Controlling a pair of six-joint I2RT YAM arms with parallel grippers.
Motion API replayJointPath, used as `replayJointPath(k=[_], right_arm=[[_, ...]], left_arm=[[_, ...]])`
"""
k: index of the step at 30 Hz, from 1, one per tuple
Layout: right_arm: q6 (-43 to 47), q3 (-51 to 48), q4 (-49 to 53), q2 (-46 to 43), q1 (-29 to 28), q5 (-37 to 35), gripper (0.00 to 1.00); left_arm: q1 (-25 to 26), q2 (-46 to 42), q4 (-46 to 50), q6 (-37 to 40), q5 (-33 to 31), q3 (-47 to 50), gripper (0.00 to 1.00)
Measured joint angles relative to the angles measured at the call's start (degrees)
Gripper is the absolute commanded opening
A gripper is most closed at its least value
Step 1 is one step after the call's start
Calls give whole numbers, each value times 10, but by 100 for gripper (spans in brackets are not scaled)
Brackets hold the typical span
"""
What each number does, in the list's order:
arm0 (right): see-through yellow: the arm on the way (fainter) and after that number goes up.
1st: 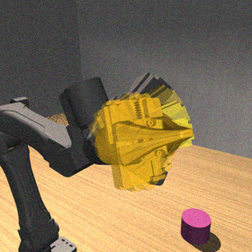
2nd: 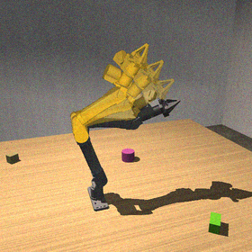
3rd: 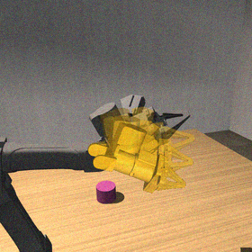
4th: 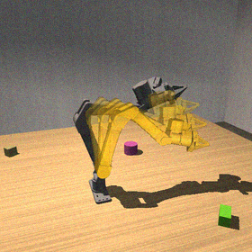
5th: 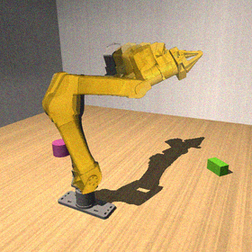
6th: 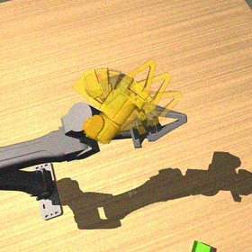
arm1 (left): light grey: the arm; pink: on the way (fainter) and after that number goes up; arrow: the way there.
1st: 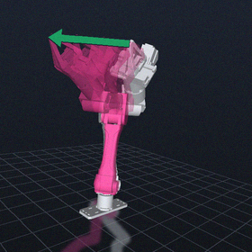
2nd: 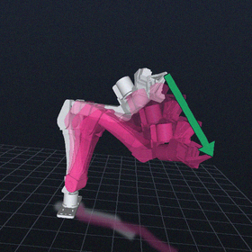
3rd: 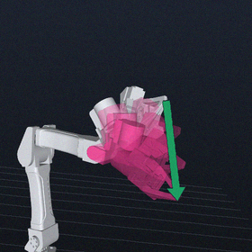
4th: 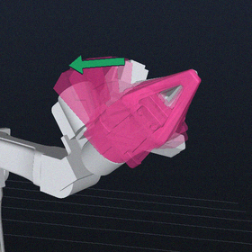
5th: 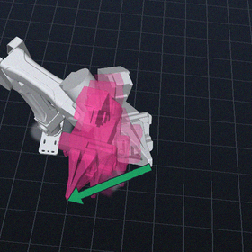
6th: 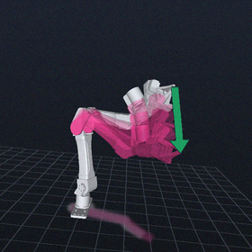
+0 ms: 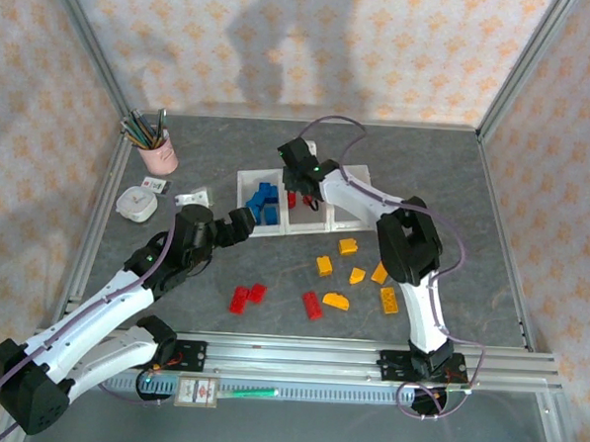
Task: Sort the legos into containers by color
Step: Place the lego in the container, then pick up the lego from the bottom-center of the table.
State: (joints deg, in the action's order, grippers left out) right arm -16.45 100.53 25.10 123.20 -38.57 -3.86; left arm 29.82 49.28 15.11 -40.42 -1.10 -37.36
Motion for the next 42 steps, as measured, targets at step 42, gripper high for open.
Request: replayJointPath(k=[42], right_arm=[[11, -78, 14, -145, 7, 14, 56]], left_arm=[[-7, -17, 0, -2, 2, -1, 99]])
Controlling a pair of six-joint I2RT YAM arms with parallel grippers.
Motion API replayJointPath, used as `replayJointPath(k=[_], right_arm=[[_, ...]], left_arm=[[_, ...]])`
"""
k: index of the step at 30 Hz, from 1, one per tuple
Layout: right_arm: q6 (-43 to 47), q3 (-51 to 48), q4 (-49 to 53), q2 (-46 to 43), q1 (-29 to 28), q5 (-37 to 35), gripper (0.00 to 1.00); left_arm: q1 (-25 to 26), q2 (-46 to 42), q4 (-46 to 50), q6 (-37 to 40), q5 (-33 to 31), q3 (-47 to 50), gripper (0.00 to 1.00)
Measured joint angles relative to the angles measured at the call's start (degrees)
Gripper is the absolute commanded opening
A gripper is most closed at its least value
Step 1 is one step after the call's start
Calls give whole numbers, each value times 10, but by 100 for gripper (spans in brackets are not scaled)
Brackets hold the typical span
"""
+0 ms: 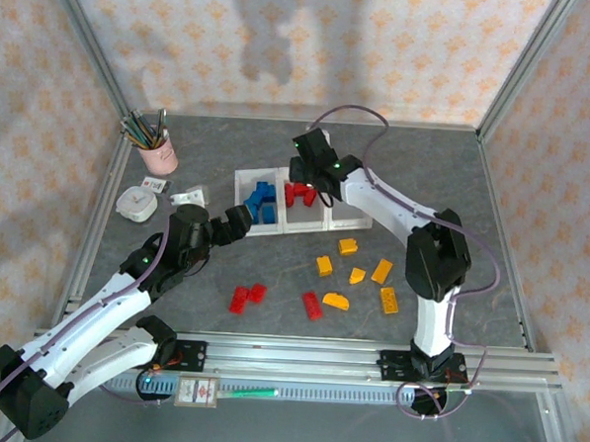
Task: Sort the legos into containers by color
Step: Pick up the lego from the bottom-center of the table.
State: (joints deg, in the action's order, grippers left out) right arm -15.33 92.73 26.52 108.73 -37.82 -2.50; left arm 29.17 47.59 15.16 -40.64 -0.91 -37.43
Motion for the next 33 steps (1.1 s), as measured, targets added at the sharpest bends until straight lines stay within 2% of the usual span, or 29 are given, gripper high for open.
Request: replayJointPath(k=[9, 17, 25, 33], right_arm=[[-3, -141, 9, -118, -25, 5, 62], [-35, -269, 23, -202, -113, -8, 66], [-111, -354, 36, -229, -203, -17, 68], [-184, -381, 48, -230, -284, -29, 67]], left_arm=[[0, 0, -12, -13, 45, 4, 99], [41, 0, -42, -40, 52, 37, 99], [89, 3, -56, -70, 47, 54, 99], [95, -9, -56, -91, 32, 73, 99]])
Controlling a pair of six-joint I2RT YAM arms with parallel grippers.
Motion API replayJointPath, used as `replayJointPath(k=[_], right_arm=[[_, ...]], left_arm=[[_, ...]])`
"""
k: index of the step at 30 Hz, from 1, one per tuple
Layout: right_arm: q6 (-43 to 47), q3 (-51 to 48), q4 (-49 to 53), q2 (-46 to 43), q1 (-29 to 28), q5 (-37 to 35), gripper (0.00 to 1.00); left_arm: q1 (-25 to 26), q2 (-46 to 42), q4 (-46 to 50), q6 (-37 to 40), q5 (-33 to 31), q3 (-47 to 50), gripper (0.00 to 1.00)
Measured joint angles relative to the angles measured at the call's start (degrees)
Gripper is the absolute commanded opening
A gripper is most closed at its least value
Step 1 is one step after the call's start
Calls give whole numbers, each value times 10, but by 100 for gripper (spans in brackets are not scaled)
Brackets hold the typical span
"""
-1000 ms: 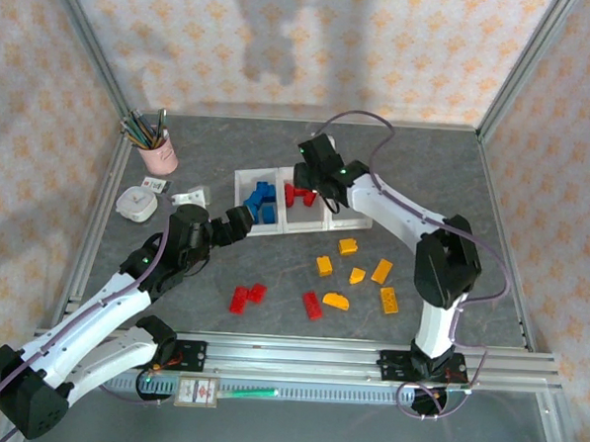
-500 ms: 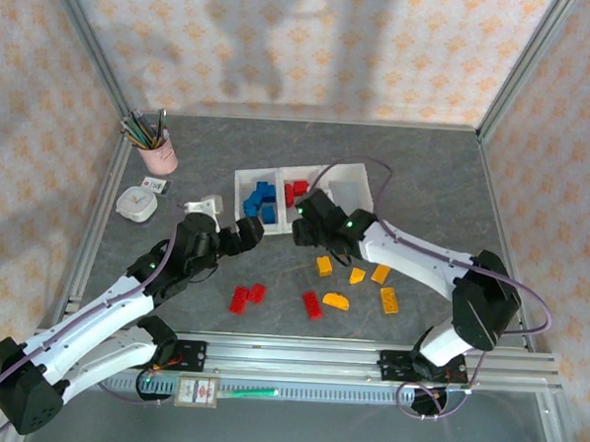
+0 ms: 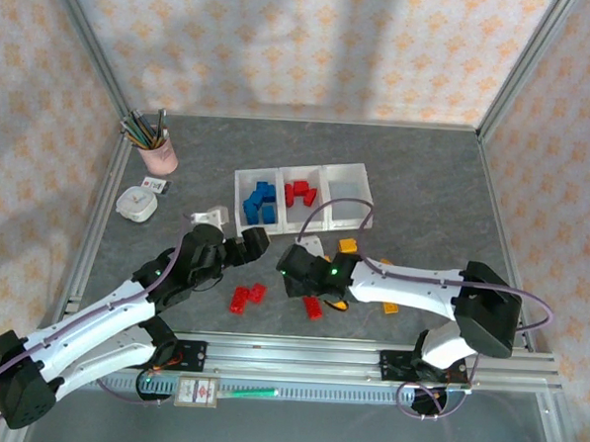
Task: Sort the legos into containers by color
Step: Pick up the lego from the bottom-center of the table.
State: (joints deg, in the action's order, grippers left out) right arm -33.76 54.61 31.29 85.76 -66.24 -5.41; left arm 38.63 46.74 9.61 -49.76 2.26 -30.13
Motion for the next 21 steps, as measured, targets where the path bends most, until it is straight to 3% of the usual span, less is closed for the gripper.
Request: replayJointPath(k=[21], right_arm=[[-22, -15, 2, 73, -30, -13, 47]], left_arm=[[0, -29, 26, -10, -34, 7, 99]])
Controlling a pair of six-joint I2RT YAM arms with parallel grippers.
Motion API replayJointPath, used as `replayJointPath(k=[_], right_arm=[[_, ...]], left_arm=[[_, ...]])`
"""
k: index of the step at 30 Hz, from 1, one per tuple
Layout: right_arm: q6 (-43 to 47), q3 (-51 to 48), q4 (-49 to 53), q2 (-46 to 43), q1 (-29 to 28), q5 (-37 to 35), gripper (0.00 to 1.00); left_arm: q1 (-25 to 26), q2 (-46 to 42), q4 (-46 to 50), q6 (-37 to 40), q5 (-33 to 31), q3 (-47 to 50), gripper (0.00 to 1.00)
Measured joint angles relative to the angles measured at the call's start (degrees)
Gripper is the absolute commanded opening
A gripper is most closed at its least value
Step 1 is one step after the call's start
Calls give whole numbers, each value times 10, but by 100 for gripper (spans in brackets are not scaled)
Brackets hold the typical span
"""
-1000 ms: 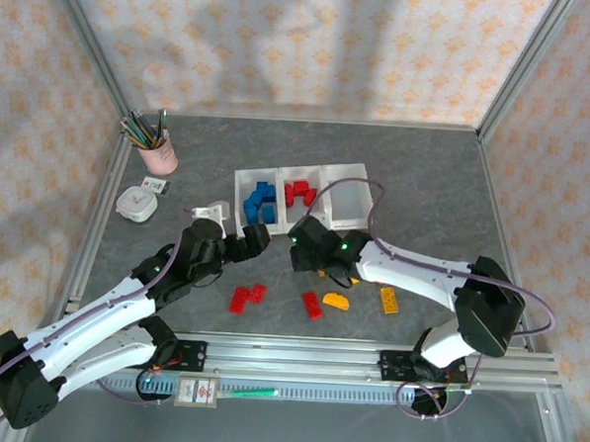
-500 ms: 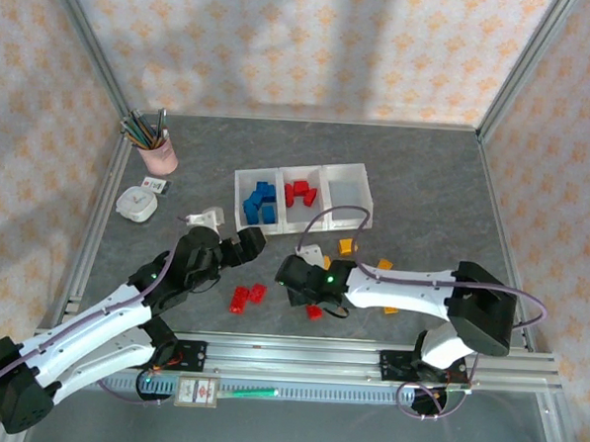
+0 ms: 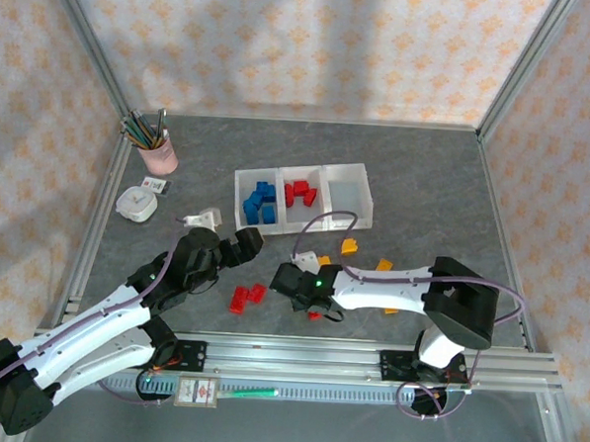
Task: Sort the legos into containers by color
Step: Pick up the lego from the bottom-center of the table.
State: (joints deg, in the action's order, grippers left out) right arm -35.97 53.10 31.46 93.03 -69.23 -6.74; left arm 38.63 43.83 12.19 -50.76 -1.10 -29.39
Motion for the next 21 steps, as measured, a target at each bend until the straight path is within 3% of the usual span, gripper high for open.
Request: replayJointPath(k=[15, 21], right_arm=[[12, 7, -6, 34, -1, 11, 33], [18, 33, 12, 25, 0, -1, 32]], left_arm=[[0, 0, 7, 1, -11, 0, 99], [0, 0, 22, 12, -19, -4, 99]])
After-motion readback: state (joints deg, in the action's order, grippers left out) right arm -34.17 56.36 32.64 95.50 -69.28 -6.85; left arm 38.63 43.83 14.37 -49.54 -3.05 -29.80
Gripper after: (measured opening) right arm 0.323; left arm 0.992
